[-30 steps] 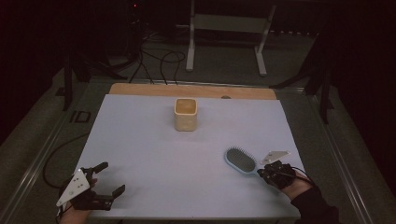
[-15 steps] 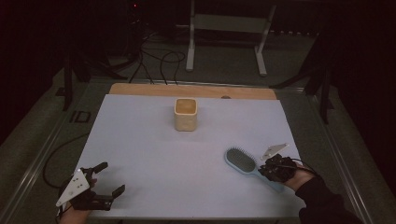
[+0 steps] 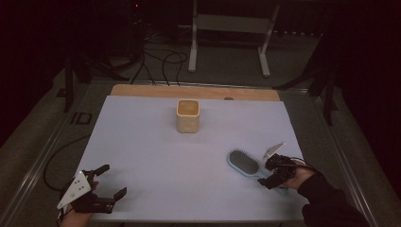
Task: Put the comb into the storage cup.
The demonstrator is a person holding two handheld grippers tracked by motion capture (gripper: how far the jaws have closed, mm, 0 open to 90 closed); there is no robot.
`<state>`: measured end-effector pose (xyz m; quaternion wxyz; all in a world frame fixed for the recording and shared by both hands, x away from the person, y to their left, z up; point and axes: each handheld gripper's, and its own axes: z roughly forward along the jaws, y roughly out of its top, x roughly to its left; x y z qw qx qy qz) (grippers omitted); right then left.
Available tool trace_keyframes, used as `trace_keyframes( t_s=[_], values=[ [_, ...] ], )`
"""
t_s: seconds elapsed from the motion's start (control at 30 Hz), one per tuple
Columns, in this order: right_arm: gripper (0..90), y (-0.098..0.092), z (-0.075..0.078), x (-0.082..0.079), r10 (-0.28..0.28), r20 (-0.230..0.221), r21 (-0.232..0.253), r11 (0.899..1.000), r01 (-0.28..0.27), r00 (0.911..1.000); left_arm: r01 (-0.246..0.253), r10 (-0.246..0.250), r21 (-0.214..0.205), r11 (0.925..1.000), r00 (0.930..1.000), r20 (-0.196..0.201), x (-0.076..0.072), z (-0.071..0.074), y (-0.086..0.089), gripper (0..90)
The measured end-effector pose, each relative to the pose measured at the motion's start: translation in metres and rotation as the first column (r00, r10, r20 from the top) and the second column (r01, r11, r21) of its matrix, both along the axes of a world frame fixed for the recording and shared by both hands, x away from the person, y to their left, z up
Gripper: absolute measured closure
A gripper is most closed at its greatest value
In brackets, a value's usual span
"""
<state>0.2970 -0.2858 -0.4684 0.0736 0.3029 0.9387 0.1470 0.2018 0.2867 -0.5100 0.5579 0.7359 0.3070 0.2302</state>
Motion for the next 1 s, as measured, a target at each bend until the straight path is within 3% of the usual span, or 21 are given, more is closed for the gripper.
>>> trace_keyframes(
  t_s=[0.17, 0.3, 0.37, 0.43, 0.63, 0.8, 1.0],
  values=[
    [14.3, 0.001, -0.002, 0.005, 0.037, -0.011, 0.002, 0.999, -0.037, 0.9993, -0.002, 0.002, -0.001, 1.0000, 1.0000, -0.002, 0.000, 0.000, 0.000, 0.0],
    [15.8, 0.004, -0.003, 0.006, 0.026, 0.007, -0.029, 0.999, -0.025, 0.9996, 0.000, 0.000, 0.005, 1.0000, 1.0000, -0.005, 0.000, -0.001, 0.000, 0.0],
    [19.4, 0.005, -0.005, 0.009, 0.022, -0.057, -0.036, 0.999, -0.024, 0.9981, -0.001, 0.001, -0.001, 1.0000, 1.0000, -0.005, 0.000, 0.000, 0.000, 0.0],
    [16.0, 0.007, -0.008, 0.011, 0.011, -0.087, -0.064, 0.998, -0.017, 0.9962, -0.001, 0.001, -0.001, 1.0000, 1.0000, -0.008, 0.000, 0.000, 0.000, 0.0],
    [14.4, 0.013, -0.010, 0.010, 0.049, -0.061, -0.068, 0.996, -0.053, 0.9969, 0.000, 0.000, -0.001, 1.0000, 1.0000, -0.009, 0.000, -0.001, 0.000, 0.0],
    [29.7, 0.016, -0.009, 0.010, 0.061, -0.039, -0.097, 0.993, -0.064, 0.9974, -0.001, 0.001, -0.003, 1.0000, 1.0000, -0.007, 0.000, 0.000, 0.000, 0.0],
    [44.0, 0.020, -0.010, 0.012, 0.058, -0.051, -0.115, 0.991, -0.064, 0.9970, -0.002, 0.002, -0.002, 1.0000, 1.0000, -0.008, -0.001, 0.000, 0.000, 0.0]
  ],
)
